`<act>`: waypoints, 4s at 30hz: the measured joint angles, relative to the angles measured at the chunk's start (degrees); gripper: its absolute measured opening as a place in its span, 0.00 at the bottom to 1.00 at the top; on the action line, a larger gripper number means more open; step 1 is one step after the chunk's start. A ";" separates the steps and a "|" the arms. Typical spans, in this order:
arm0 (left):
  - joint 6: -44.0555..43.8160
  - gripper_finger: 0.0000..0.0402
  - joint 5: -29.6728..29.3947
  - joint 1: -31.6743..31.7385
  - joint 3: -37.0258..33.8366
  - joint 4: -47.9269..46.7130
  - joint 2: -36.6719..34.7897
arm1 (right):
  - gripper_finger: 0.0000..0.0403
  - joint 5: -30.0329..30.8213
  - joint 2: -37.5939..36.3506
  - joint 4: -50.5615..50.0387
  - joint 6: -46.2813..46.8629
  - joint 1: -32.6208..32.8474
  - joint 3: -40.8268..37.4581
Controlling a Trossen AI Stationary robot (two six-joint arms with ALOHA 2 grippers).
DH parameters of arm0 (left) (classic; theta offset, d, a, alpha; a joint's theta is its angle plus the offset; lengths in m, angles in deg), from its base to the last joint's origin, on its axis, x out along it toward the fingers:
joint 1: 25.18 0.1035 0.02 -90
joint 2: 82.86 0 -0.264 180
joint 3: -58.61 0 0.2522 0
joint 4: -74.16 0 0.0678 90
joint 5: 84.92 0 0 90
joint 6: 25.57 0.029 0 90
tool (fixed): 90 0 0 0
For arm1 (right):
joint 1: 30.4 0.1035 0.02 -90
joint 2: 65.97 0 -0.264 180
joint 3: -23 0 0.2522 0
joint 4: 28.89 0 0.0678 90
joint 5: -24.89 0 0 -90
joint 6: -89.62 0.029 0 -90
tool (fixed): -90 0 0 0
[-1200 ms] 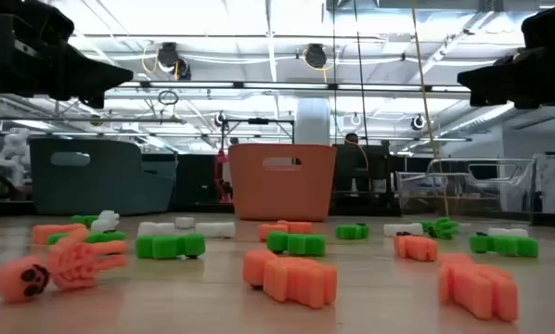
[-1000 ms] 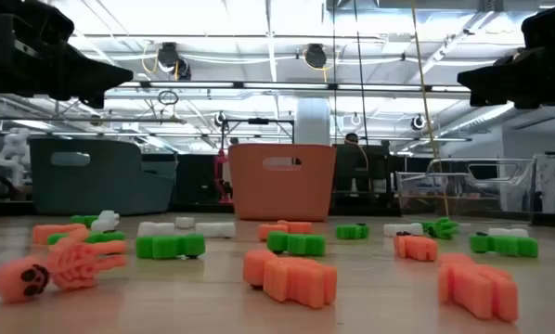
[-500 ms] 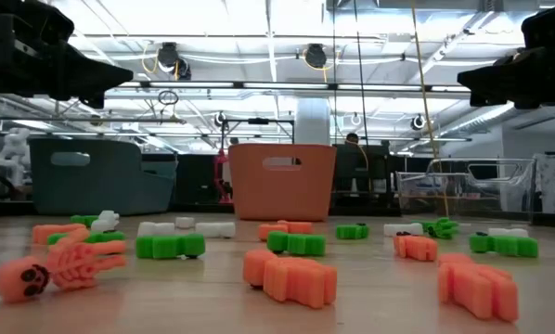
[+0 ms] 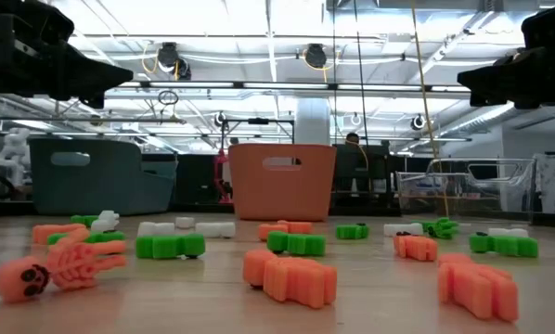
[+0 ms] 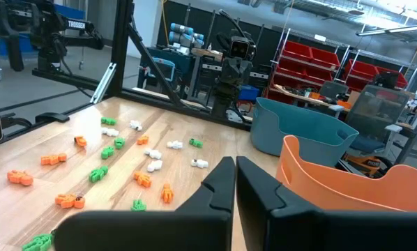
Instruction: Sort Halloween decoration
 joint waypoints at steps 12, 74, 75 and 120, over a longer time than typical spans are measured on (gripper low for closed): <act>-0.02 0.00 -0.01 -0.01 -0.01 0.00 0.00 | 0.00 0.02 -0.01 0.00 0.01 -0.01 -0.01; -0.02 0.00 0.00 0.00 -0.02 0.01 0.02 | 0.00 0.13 -0.01 0.01 4.38 -0.01 0.00; -0.01 0.00 -0.01 -0.01 0.00 0.01 0.02 | 0.00 0.15 -0.01 0.01 4.32 0.01 0.00; -0.47 0.00 0.19 -0.02 -0.01 -0.28 0.02 | 0.00 4.75 0.01 0.99 21.38 -0.14 0.00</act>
